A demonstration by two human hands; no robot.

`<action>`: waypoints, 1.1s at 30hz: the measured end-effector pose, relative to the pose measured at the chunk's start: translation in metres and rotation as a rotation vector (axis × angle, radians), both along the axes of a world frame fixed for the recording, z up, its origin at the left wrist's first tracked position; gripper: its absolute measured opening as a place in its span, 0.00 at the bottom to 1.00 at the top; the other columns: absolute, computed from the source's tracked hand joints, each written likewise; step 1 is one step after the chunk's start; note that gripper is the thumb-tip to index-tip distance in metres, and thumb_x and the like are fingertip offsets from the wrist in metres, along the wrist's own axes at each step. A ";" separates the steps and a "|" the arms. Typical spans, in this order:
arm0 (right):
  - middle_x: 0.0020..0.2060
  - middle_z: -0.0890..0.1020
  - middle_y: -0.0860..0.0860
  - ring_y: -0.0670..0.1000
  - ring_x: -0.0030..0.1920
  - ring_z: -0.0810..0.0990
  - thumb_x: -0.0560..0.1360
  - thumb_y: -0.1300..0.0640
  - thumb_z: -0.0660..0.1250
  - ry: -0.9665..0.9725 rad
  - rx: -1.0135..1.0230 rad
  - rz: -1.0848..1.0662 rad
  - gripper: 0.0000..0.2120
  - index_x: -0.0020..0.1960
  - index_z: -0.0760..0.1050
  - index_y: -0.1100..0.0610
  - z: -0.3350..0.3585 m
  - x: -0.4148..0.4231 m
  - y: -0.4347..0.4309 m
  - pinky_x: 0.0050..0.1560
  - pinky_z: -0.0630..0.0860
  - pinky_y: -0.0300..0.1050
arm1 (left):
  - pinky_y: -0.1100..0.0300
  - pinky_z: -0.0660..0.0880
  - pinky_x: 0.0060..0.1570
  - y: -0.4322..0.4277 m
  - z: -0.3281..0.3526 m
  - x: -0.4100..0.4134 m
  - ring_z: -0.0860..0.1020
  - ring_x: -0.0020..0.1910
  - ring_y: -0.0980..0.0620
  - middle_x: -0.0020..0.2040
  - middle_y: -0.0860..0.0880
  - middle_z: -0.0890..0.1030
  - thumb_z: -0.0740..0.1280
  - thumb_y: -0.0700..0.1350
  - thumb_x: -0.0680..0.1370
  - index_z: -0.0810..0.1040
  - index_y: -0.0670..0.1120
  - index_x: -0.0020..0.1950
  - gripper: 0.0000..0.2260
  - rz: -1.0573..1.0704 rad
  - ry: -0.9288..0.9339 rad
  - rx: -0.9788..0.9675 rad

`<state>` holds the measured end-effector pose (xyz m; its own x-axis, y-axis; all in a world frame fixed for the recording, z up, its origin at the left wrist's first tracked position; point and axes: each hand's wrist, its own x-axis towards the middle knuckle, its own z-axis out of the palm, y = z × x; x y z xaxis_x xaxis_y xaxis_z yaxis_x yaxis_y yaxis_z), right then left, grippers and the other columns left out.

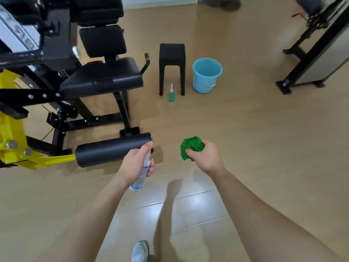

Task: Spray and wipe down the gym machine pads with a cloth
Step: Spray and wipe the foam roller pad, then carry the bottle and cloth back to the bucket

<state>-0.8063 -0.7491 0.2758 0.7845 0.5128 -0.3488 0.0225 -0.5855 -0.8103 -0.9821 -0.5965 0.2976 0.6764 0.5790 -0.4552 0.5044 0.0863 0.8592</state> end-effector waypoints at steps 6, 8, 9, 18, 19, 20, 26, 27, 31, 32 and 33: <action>0.36 0.86 0.50 0.53 0.38 0.85 0.66 0.54 0.76 0.038 -0.025 -0.067 0.09 0.44 0.82 0.55 0.055 0.089 0.000 0.40 0.82 0.49 | 0.55 0.75 0.38 0.001 0.052 0.098 0.74 0.28 0.46 0.30 0.40 0.77 0.61 0.62 0.83 0.76 0.39 0.34 0.30 -0.133 0.006 -0.014; 0.37 0.86 0.49 0.53 0.41 0.85 0.67 0.52 0.77 0.012 -0.049 -0.071 0.10 0.45 0.82 0.55 0.070 0.123 0.009 0.43 0.82 0.48 | 0.54 0.75 0.38 0.011 0.065 0.134 0.74 0.28 0.47 0.29 0.41 0.78 0.60 0.61 0.84 0.77 0.39 0.34 0.29 -0.164 0.012 0.011; 0.38 0.85 0.48 0.52 0.41 0.84 0.67 0.51 0.77 -0.013 -0.069 -0.070 0.11 0.46 0.82 0.54 0.077 0.140 0.014 0.42 0.79 0.44 | 0.54 0.75 0.39 0.017 0.070 0.152 0.75 0.29 0.47 0.29 0.42 0.78 0.60 0.61 0.84 0.77 0.40 0.34 0.29 -0.179 0.015 0.029; 0.38 0.83 0.48 0.48 0.34 0.81 0.70 0.52 0.77 0.017 -0.118 -0.096 0.12 0.51 0.80 0.52 0.128 0.305 0.079 0.22 0.67 0.33 | 0.50 0.77 0.48 0.088 0.098 0.342 0.76 0.30 0.47 0.30 0.43 0.79 0.62 0.67 0.77 0.76 0.41 0.35 0.29 -0.249 -0.025 0.017; 0.39 0.84 0.49 0.48 0.33 0.81 0.71 0.52 0.77 0.024 -0.124 -0.089 0.12 0.52 0.81 0.52 0.132 0.325 0.085 0.20 0.66 0.32 | 0.50 0.77 0.47 0.095 0.101 0.364 0.76 0.30 0.47 0.30 0.43 0.79 0.62 0.67 0.78 0.76 0.41 0.35 0.29 -0.239 -0.026 0.014; 0.40 0.84 0.50 0.48 0.33 0.81 0.71 0.52 0.77 0.029 -0.127 -0.091 0.13 0.53 0.81 0.52 0.136 0.344 0.092 0.19 0.66 0.32 | 0.51 0.76 0.46 0.103 0.103 0.386 0.76 0.31 0.47 0.30 0.43 0.79 0.63 0.65 0.80 0.76 0.41 0.36 0.29 -0.235 -0.027 0.010; 0.41 0.86 0.52 0.51 0.34 0.83 0.72 0.52 0.75 0.032 -0.134 -0.088 0.13 0.55 0.82 0.54 0.146 0.473 0.132 0.20 0.68 0.34 | 0.55 0.75 0.43 0.147 0.106 0.512 0.76 0.31 0.48 0.31 0.43 0.78 0.61 0.62 0.84 0.75 0.40 0.37 0.28 -0.226 -0.007 0.035; 0.41 0.86 0.51 0.52 0.35 0.85 0.71 0.51 0.75 0.035 -0.132 -0.095 0.13 0.54 0.82 0.53 0.144 0.499 0.140 0.22 0.69 0.35 | 0.56 0.75 0.42 0.155 0.106 0.536 0.76 0.32 0.48 0.31 0.43 0.78 0.62 0.61 0.84 0.75 0.40 0.37 0.27 -0.218 -0.003 0.040; 0.44 0.86 0.53 0.55 0.40 0.86 0.71 0.48 0.74 0.112 -0.109 -0.129 0.15 0.55 0.80 0.53 0.130 0.601 0.176 0.30 0.78 0.43 | 0.56 0.75 0.43 0.190 0.102 0.631 0.76 0.33 0.49 0.34 0.44 0.79 0.66 0.57 0.83 0.74 0.40 0.40 0.22 -0.124 0.024 0.033; 0.45 0.85 0.53 0.55 0.42 0.86 0.72 0.48 0.73 0.133 -0.112 -0.129 0.15 0.56 0.79 0.53 0.127 0.623 0.186 0.35 0.81 0.46 | 0.55 0.75 0.44 0.200 0.099 0.651 0.76 0.34 0.49 0.35 0.43 0.79 0.68 0.56 0.82 0.74 0.39 0.40 0.21 -0.108 0.033 0.032; 0.45 0.85 0.53 0.56 0.44 0.85 0.72 0.48 0.72 0.151 -0.120 -0.129 0.15 0.55 0.79 0.53 0.126 0.644 0.194 0.39 0.82 0.48 | 0.52 0.75 0.46 0.209 0.098 0.670 0.77 0.36 0.48 0.37 0.41 0.80 0.70 0.56 0.78 0.74 0.40 0.42 0.20 -0.089 0.037 0.024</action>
